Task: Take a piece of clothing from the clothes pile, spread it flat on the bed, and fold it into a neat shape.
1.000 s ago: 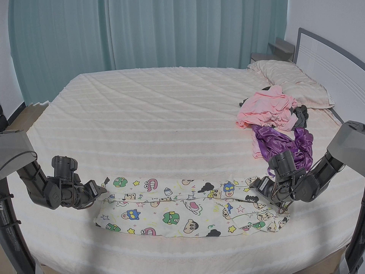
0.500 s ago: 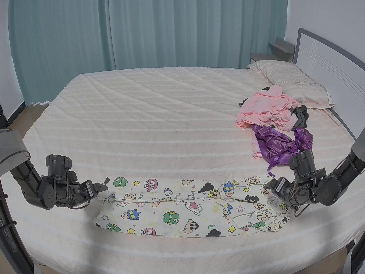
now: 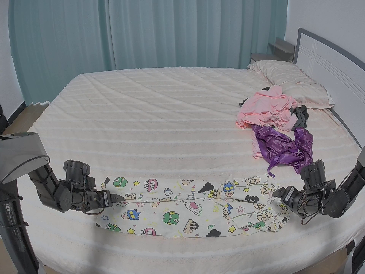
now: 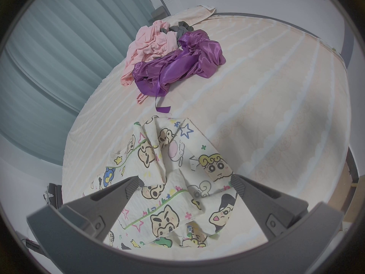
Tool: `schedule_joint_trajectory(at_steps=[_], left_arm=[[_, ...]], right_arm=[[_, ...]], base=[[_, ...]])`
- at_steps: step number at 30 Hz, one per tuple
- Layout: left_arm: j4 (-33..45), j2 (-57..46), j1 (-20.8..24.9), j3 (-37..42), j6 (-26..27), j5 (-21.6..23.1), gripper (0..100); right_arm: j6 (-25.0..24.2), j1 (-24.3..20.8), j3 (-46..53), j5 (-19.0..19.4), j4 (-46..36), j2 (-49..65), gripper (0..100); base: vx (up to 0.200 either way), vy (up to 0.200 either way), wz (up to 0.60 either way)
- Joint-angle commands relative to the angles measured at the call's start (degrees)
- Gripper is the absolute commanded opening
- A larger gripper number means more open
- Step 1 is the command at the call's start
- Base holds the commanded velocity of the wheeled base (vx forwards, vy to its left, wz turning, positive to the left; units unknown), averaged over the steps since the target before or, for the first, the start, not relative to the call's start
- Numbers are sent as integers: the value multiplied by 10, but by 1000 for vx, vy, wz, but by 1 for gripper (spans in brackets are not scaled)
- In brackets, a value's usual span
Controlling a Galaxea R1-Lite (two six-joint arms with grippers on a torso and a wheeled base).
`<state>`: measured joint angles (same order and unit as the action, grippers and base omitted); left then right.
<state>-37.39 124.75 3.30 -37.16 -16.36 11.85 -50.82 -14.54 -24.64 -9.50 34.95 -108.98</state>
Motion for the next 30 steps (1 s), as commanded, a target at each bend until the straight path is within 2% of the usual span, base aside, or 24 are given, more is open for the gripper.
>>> schedule_joint_trajectory(at_steps=[1, 8, 9, 15, 22, 30], left_arm=[[-1, 30, 4, -8, -3, 4, 100], [-1, 32, 4, -10, -3, 5, 100], [-1, 32, 4, -13, -5, 5, 0], [-2, 30, 13, -17, -34, 5, 0], [0, 13, 12, -7, -35, 5, 0], [14, -53, -6, 9, -35, 3, 0]], right_arm=[[0, -4, 5, 0, 1, -2, 100], [0, -6, 6, 0, 1, -2, 100], [0, -7, 7, 0, 1, -2, 100], [0, -8, 8, 0, 3, -2, 100], [0, -9, 8, 0, 3, -2, 100], [0, -8, 9, -1, 3, 5, 100]], base=[[0, 0, 0], [0, 0, 0], [0, 0, 0], [0, 0, 0], [0, 0, 0], [0, 0, 0]])
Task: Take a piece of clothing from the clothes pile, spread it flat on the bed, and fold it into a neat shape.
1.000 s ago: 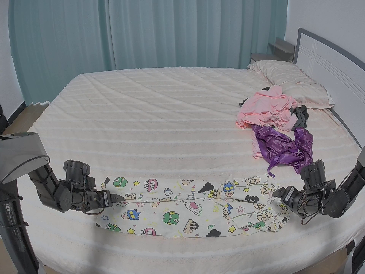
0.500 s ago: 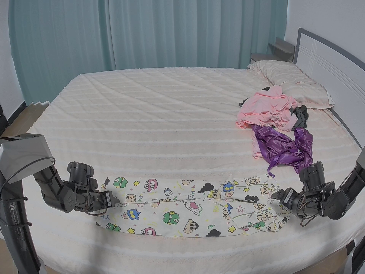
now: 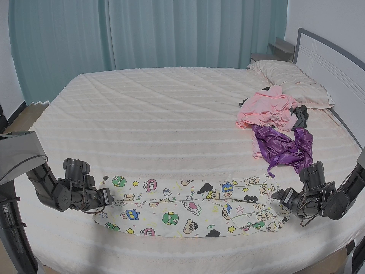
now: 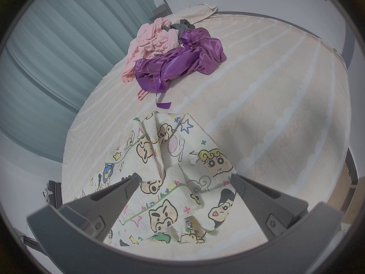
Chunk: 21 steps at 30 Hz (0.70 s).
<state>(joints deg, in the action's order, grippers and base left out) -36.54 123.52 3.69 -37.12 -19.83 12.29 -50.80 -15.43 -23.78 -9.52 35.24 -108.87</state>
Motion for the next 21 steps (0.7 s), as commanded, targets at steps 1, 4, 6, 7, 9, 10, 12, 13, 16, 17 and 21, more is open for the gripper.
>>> schedule_joint_trajectory(at_steps=[1, 4, 6, 7, 9, 10, 12, 13, 16, 17, 21], left_arm=[[17, -52, -13, 13, 1, -2, 0], [19, -66, -28, 29, 2, -2, 0], [22, -78, -41, 32, 2, -1, 0], [23, -81, -47, 32, 3, -1, 0], [24, -91, -61, 33, 2, -2, 0], [27, -98, -68, 35, 3, -1, 0], [34, -108, -78, 35, 4, -1, 0], [43, -119, -89, 35, 4, 1, 0], [57, -139, -117, 32, 4, 10, 0], [59, -144, -146, 28, 5, 24, 0], [62, -158, -203, 25, 11, 37, 0]], right_arm=[[0, 1, 1, -1, 0, 6, 100], [0, 1, 1, -1, 0, 5, 100], [0, 1, 1, -1, 0, 7, 100], [0, 1, 1, -1, 0, 8, 100], [0, 1, 2, -1, -1, 10, 100], [0, 1, 3, -1, 0, 12, 100], [0, 1, 3, -1, 0, 16, 100], [0, 1, 3, -1, -1, 18, 100], [0, 1, 4, -1, -1, 23, 100], [0, 1, 4, -1, -1, 23, 100], [1, 1, 4, -1, -1, 24, 100]], base=[[0, 0, 0], [0, 0, 0], [0, 0, 0], [0, 0, 0], [0, 0, 0], [0, 0, 0], [0, 0, 0], [0, 0, 0], [0, 0, 0], [0, 0, 0], [0, 0, 0]])
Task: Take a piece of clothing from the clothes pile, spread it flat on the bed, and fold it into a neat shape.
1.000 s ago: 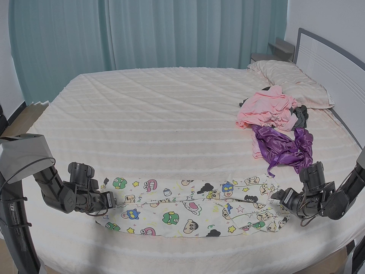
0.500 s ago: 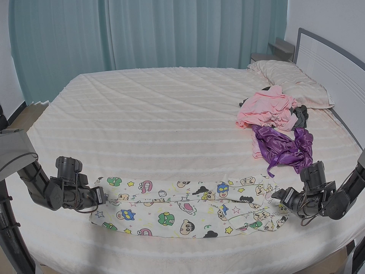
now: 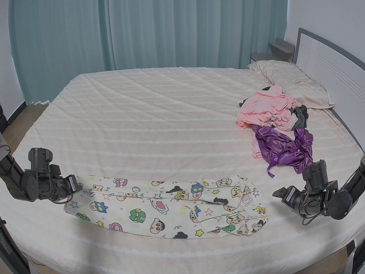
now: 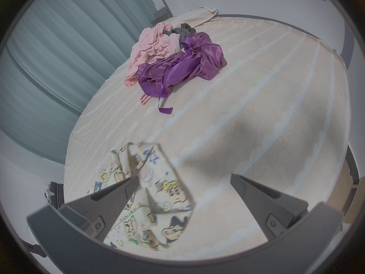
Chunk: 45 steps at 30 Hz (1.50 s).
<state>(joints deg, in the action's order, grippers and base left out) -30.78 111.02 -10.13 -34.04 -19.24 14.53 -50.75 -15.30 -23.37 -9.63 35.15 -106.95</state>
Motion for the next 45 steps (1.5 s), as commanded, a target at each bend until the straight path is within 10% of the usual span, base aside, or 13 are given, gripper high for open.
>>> schedule_joint_trajectory(at_steps=[1, 14, 26, 27, 35, 45], left_arm=[[5, -35, -69, -7, 6, 15, 0], [161, -126, -168, -92, 36, 54, 0], [190, -187, 50, -52, 16, -73, 0], [190, -186, 148, -51, -33, -133, 0], [185, -122, 390, -87, -111, -270, 0], [214, 3, 537, -201, -137, -354, 0]], right_arm=[[0, -1, 1, 0, 0, 6, 100], [0, -2, 0, 0, 0, 11, 100], [0, -7, 1, -2, 0, 19, 100], [0, -8, 3, -3, 0, 19, 100], [0, -10, 3, -4, 0, 20, 100], [0, -10, 3, -5, 0, 18, 100]], base=[[0, 0, 0], [0, 0, 0], [0, 0, 0], [0, 0, 0], [0, 0, 0], [0, 0, 0]])
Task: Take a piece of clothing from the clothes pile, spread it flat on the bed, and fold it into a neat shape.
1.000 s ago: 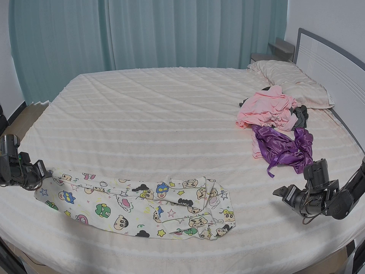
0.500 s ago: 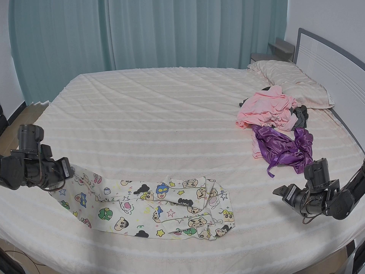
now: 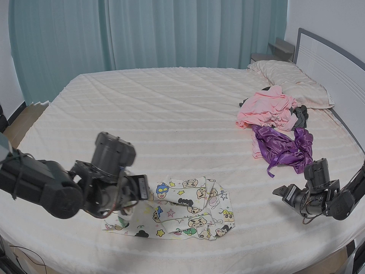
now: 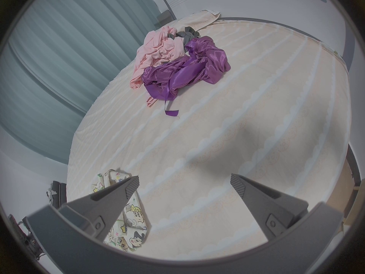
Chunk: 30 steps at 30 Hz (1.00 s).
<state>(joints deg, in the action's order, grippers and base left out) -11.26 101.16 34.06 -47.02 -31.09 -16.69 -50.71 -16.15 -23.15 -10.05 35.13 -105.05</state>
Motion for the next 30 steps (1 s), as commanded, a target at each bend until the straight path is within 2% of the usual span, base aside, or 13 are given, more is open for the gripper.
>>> schedule_joint_trajectory(at_steps=[1, 8, 21, 23, 30], left_arm=[[20, 106, 100, -75, -19, -41, 0], [23, 122, 134, -128, -20, -42, 0], [19, 142, 145, -199, -24, -40, 0], [19, 136, 150, -200, -49, -31, 0], [16, 136, 158, -206, -74, -8, 0]], right_arm=[[0, -2, 0, -1, 0, -1, 100], [-1, -6, 0, -2, 0, -2, 100], [-1, -6, 0, -2, 0, -2, 100], [-1, -6, 0, -2, 0, -1, 100], [-1, -6, 0, -2, 0, -2, 100]], base=[[0, 0, 0], [0, 0, 0], [0, 0, 0], [0, 0, 0], [0, 0, 0]])
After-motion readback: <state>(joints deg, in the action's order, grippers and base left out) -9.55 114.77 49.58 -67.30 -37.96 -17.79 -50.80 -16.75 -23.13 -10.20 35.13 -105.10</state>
